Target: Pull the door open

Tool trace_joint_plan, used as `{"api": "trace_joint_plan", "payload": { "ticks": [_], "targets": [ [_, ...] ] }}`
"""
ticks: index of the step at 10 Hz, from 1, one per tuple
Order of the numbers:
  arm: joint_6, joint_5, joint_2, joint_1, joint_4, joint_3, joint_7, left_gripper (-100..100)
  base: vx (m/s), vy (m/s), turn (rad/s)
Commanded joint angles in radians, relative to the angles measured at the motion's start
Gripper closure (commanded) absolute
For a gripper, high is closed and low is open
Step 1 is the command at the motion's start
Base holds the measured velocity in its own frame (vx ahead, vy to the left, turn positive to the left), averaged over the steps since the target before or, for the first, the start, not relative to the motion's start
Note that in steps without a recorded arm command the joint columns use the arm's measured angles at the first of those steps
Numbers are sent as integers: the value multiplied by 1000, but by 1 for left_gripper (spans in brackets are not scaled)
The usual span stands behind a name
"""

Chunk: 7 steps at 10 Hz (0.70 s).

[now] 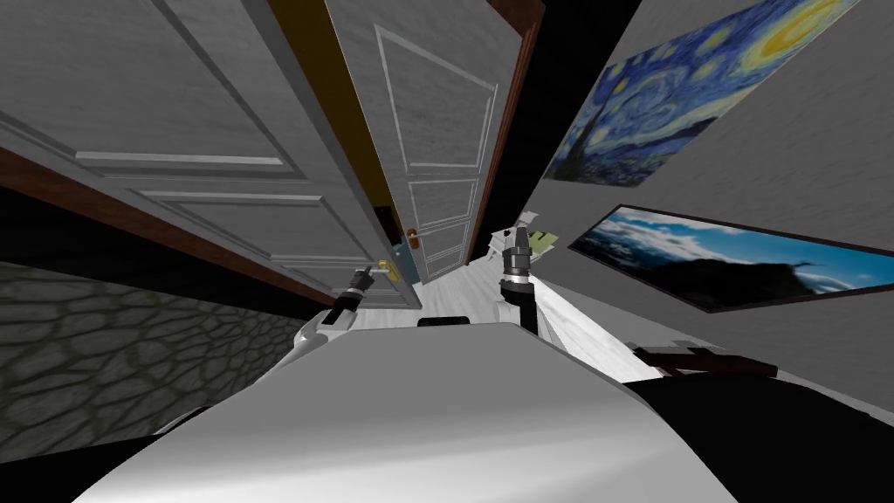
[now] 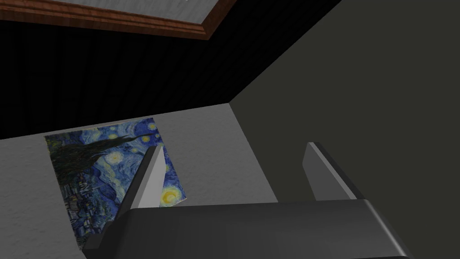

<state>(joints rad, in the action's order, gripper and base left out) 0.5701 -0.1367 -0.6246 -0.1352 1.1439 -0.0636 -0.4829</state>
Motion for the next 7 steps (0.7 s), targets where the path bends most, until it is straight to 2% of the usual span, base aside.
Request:
{"api": "trace_joint_plan", "payload": {
  "ticks": [1,3,4,7],
  "targets": [
    [28,3,-10,-11,2,-17,-14,100,-210,51,-133],
    [65,4,-32,-33,7,-32,-34,100,-190,84,-140],
    [75,4,-38,-39,8,-37,-39,100,-182,77,-88],
    [132,6,-74,-74,15,-61,-70,100,-178,93,-121]
  ]
}}
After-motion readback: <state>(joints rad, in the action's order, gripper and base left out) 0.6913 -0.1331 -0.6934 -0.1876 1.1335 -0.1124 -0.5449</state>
